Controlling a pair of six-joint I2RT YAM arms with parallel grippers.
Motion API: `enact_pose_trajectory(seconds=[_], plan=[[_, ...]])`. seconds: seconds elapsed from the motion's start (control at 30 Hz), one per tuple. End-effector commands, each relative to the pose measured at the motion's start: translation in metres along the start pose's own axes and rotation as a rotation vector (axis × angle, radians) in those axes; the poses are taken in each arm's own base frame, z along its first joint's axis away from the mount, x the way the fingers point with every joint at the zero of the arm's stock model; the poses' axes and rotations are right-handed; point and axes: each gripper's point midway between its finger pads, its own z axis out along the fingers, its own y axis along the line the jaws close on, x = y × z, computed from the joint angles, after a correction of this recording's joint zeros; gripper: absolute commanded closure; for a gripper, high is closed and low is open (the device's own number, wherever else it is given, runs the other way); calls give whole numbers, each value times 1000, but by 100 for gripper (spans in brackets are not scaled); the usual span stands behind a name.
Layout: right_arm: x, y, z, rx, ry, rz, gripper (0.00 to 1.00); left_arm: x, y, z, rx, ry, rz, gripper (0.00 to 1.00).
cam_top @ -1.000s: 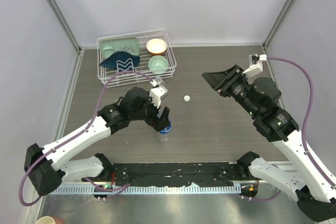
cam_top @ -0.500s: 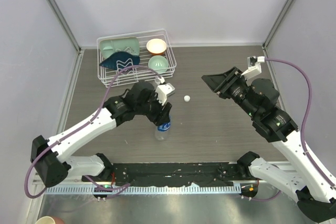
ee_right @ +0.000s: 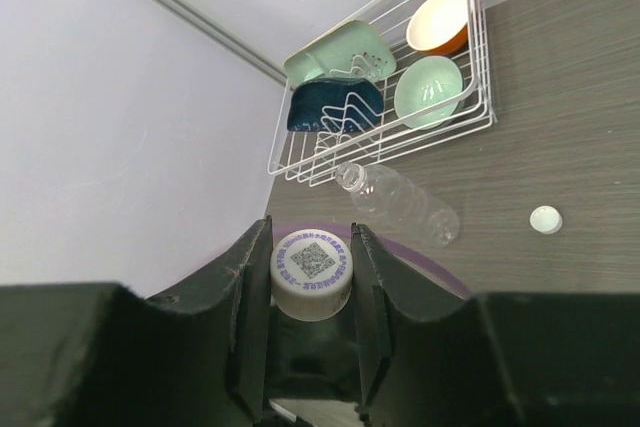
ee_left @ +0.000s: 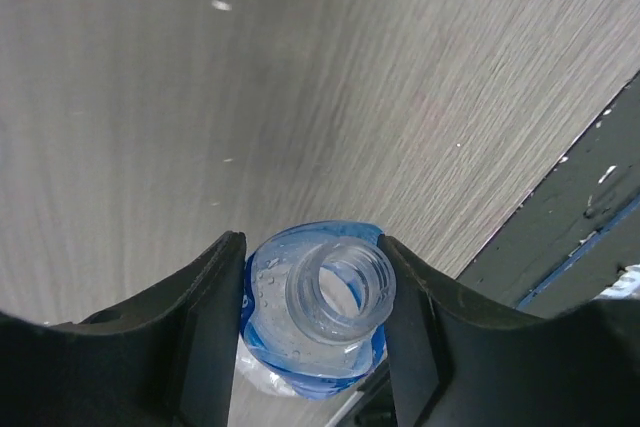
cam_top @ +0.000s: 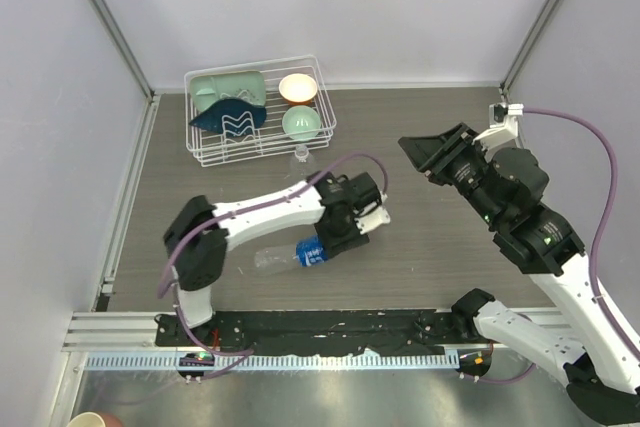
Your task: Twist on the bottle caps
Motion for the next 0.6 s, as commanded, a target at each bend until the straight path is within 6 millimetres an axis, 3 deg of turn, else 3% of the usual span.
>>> enact_pose_trajectory(seconds=[0.0,0.07,0.23,0.33,0.37,0.43,0.53,0.57], plan=[[-30,10,-15,-2,-95,-46,93,5,-12,27,32,112,72,90],[-32,8,-16,6,-101,-54,93,-3,-16,44,66,113,81,89],[-34,5,-16,25,-105,-83,93,-35,-29,59,127,38,82,82],[-34,1,-16,41,-107,-103,92,-42,-33,62,123,14,120,66],[-35,1,-16,45,-107,-106,92,-42,-34,61,128,8,122,54],[-34,-2,-17,56,-107,-117,92,-43,-35,55,135,-6,130,47],[-34,-4,-16,64,-106,-123,89,-39,-36,47,135,-13,134,29],[-32,-3,-15,58,-98,-128,87,-34,-36,47,137,-2,131,18]])
